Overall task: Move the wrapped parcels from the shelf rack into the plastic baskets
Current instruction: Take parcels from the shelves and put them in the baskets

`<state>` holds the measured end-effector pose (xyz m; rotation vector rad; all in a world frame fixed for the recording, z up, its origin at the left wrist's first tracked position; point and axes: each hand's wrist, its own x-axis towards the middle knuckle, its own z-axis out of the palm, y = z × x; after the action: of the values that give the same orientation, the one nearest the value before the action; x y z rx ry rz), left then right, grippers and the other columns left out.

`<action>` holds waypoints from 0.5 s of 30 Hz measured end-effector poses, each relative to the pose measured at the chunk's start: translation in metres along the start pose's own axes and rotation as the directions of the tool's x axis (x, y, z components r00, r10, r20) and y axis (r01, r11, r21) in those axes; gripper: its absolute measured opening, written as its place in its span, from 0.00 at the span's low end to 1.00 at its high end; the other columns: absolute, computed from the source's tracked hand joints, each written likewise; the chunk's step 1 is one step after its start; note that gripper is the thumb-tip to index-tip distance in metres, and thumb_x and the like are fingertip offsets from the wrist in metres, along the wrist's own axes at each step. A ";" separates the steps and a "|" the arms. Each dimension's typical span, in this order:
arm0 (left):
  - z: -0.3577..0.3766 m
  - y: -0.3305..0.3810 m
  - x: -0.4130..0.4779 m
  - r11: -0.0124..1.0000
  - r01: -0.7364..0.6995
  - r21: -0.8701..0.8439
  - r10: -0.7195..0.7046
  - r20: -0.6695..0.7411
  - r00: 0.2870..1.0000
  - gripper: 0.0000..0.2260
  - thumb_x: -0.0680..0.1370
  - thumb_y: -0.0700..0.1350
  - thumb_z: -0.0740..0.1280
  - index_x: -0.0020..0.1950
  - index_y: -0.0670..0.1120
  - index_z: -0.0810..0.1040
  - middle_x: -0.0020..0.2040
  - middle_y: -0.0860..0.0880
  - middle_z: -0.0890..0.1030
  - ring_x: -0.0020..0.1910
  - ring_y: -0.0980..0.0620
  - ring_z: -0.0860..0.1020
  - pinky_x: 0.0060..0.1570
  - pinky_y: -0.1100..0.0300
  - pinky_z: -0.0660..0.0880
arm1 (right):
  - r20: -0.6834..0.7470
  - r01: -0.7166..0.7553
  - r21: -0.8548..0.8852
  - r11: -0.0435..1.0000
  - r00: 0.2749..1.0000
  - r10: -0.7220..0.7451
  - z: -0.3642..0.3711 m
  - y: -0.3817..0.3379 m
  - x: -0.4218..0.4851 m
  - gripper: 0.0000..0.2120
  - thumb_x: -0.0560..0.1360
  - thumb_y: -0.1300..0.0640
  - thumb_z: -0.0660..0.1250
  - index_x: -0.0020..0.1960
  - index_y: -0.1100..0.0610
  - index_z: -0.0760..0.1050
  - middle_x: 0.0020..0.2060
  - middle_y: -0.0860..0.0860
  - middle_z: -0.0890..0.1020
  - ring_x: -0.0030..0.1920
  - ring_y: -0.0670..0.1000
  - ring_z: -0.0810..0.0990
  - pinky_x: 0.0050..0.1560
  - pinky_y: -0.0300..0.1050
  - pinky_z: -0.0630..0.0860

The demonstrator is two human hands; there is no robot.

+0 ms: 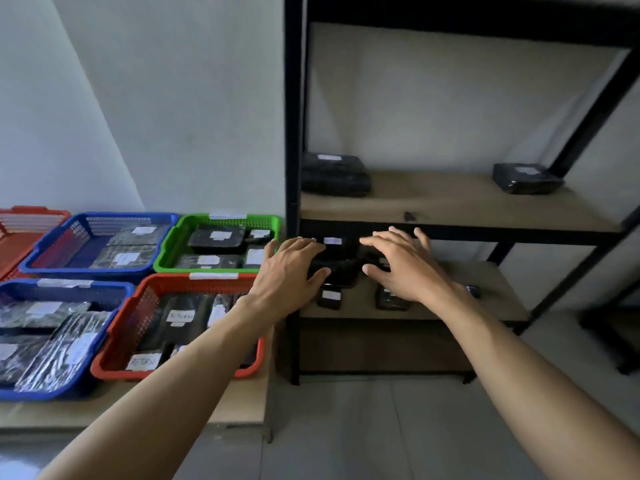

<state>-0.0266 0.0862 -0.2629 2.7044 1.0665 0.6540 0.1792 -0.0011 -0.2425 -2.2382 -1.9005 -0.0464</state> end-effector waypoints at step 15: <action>0.107 0.166 0.173 0.983 0.026 -0.182 -0.024 0.012 1.000 0.18 0.77 0.55 0.65 0.65 0.52 0.74 0.61 0.54 0.79 0.61 0.51 0.75 0.61 0.55 0.62 | -0.078 -0.239 0.155 0.959 0.964 0.253 -0.040 0.286 0.010 0.22 0.78 0.41 0.62 0.69 0.47 0.70 0.68 0.46 0.73 0.68 0.50 0.70 0.67 0.53 0.63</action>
<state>0.2359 0.0833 -0.2495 2.5322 0.9847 0.6971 0.4652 -0.0409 -0.2400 -2.3093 -1.5128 0.0195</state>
